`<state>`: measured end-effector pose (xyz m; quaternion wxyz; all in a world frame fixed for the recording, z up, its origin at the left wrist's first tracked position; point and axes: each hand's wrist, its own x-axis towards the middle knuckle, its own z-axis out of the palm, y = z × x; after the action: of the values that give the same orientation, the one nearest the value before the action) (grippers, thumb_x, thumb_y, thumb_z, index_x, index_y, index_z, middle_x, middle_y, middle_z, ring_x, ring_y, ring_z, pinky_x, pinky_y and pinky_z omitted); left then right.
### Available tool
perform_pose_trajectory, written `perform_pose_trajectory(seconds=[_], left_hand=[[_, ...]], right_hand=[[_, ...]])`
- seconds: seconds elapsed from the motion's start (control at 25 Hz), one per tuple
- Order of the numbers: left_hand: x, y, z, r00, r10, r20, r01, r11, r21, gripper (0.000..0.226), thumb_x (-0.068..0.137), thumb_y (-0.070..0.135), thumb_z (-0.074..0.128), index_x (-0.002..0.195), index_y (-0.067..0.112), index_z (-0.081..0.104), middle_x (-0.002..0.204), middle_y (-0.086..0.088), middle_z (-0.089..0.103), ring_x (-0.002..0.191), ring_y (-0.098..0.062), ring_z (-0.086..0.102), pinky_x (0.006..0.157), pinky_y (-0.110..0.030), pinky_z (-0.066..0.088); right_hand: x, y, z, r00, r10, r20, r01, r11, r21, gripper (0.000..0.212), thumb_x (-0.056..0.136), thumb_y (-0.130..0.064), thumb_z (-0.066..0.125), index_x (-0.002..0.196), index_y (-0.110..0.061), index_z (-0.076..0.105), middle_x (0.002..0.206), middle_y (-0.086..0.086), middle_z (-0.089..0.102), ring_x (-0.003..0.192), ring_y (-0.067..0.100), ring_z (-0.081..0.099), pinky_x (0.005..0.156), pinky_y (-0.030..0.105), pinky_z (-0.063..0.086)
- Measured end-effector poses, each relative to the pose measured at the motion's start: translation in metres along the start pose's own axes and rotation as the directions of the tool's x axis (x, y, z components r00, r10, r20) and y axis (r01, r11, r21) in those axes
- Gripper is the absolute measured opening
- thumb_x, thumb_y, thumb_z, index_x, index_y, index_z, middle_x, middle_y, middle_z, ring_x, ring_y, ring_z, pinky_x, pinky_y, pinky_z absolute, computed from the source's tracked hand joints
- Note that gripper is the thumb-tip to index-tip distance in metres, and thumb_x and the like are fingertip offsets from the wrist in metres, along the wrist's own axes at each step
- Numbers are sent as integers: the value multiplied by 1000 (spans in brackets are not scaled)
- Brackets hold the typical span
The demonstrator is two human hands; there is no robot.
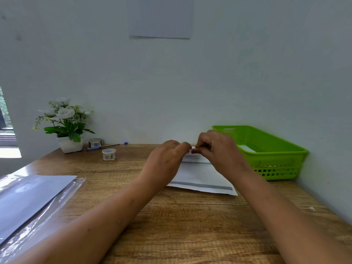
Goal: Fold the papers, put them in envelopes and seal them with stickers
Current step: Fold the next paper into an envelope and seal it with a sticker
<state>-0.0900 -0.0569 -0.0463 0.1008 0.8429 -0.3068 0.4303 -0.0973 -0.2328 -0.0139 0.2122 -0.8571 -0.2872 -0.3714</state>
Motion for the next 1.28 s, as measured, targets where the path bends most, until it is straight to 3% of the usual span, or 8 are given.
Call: perform_pose_trajectory(seconds=[0.2,0.4,0.52,0.64,0.84,0.96,1.12,1.28], left_hand=[[10,-3,-22,961,-194,-195,167,975,-147,18,91,15,41,96,13,58,69,0,63,56,-16,57,51,-29,49],[26,-31,-46,667,-658,-349,464,733,-497,8,97,13,41,95,15,48,69,8,51,56,0,46,46,-12,35],[23,-58,-45,533,-840,-107,528,429,-733,17,98,21,38,85,28,46,83,-1,58,74,-20,56,65,-35,49],[14,-77,-43,437,-875,206,575,97,-812,18,100,21,37,90,26,51,100,-12,60,84,-28,60,74,-48,54],[-9,-99,-38,242,-760,603,812,-182,-554,26,100,14,39,123,4,47,110,-17,59,89,-29,59,75,-45,51],[-21,-108,-40,93,-759,644,957,-110,-268,30,94,14,52,122,3,47,110,-16,58,93,-28,57,82,-40,51],[-23,-118,-42,44,-788,615,970,182,164,47,89,25,62,126,4,43,103,-14,54,76,-23,51,62,-31,47],[-38,-132,-42,255,-902,349,829,390,402,42,88,31,59,121,7,53,103,-11,62,89,-24,60,70,-31,49]], right_hand=[[2,1,4,968,135,-209,-84,968,238,22,78,-31,73,83,-14,60,70,0,58,64,15,56,58,23,43],[0,18,18,870,489,-59,-389,755,528,65,85,-35,63,141,-28,30,137,3,40,125,21,46,103,37,42],[1,22,18,744,662,90,-540,517,664,81,80,-53,59,146,-40,14,152,0,25,136,21,35,111,45,33],[2,28,17,670,672,316,-546,158,823,76,85,-37,63,146,-37,18,143,2,43,120,23,52,92,41,49],[-1,26,20,637,652,410,-634,142,760,58,89,-3,59,140,-18,36,119,10,59,100,26,62,66,32,55],[-3,25,20,592,690,416,-725,232,648,61,85,1,62,139,-14,38,123,14,57,104,30,61,67,36,55],[-7,22,24,642,660,390,-766,578,282,49,83,-10,67,129,-8,50,101,3,57,93,22,60,68,33,55],[-9,23,30,744,577,336,-575,810,-117,53,85,-24,65,133,-11,48,134,11,51,124,25,47,99,29,38]])
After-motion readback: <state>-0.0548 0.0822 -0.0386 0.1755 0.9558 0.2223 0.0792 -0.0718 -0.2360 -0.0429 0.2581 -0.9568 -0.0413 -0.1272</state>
